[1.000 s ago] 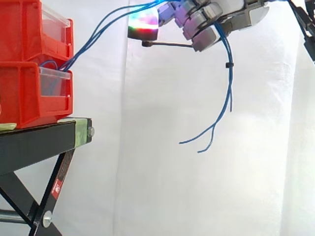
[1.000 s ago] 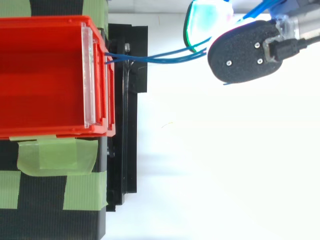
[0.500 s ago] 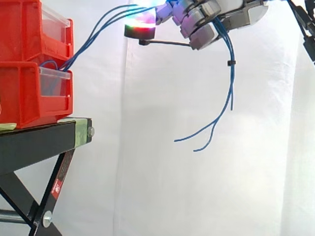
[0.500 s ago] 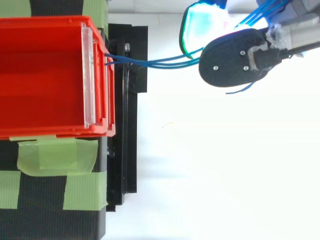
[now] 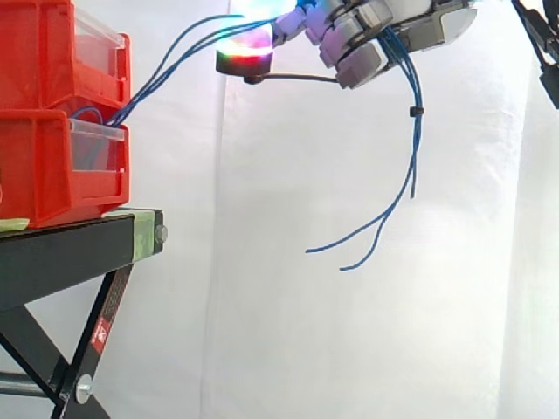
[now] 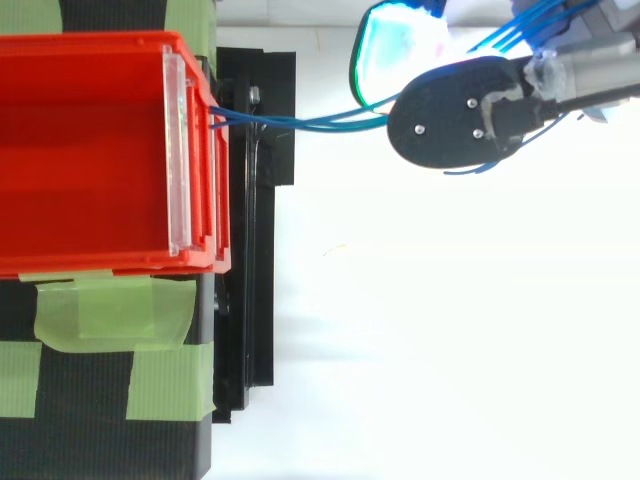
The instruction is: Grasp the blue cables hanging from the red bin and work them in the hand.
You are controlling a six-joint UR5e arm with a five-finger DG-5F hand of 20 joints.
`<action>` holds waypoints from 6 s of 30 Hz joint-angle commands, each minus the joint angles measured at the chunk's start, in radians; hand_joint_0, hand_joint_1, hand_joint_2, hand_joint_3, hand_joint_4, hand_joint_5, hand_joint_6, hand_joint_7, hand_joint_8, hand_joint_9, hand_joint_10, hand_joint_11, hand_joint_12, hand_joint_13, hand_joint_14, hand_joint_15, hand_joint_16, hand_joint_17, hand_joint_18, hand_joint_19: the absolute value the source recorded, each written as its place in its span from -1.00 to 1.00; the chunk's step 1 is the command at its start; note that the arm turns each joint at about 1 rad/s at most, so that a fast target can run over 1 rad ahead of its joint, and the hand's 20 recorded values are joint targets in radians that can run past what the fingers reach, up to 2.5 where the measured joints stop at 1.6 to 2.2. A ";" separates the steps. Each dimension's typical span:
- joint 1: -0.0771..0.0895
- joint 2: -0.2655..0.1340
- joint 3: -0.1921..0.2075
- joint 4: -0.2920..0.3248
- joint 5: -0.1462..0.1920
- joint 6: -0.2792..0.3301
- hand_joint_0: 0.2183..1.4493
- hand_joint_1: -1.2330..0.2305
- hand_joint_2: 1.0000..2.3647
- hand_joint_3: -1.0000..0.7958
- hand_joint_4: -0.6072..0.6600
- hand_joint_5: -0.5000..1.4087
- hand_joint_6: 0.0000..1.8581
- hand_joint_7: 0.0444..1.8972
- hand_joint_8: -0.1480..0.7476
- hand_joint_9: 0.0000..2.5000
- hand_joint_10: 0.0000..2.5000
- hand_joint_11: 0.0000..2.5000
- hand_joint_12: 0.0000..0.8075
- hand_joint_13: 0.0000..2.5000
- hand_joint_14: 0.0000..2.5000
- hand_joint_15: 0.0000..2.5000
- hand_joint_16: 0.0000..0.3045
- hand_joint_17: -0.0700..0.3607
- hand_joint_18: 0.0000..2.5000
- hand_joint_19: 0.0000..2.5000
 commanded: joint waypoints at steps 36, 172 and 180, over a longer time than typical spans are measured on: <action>0.030 -0.002 -0.001 -0.013 0.010 0.001 0.22 -0.19 -0.97 -0.10 0.38 -0.12 -0.84 0.35 0.47 -0.37 1.00 1.00 0.29 -0.33 1.00 0.51 -0.61 -0.05 -0.04 0.10; 0.064 0.000 -0.001 -0.048 -0.136 0.695 0.04 -0.30 -0.98 -0.42 0.24 -0.17 -0.99 0.34 0.47 -0.37 1.00 1.00 0.29 -0.33 1.00 0.51 -0.61 -0.05 -0.04 0.10; 0.070 0.000 -0.001 -0.060 -0.139 0.649 -0.02 -0.27 -0.99 -0.70 0.26 -0.11 -0.97 0.43 0.47 -0.37 1.00 1.00 0.29 -0.33 1.00 0.51 -0.61 -0.05 -0.04 0.10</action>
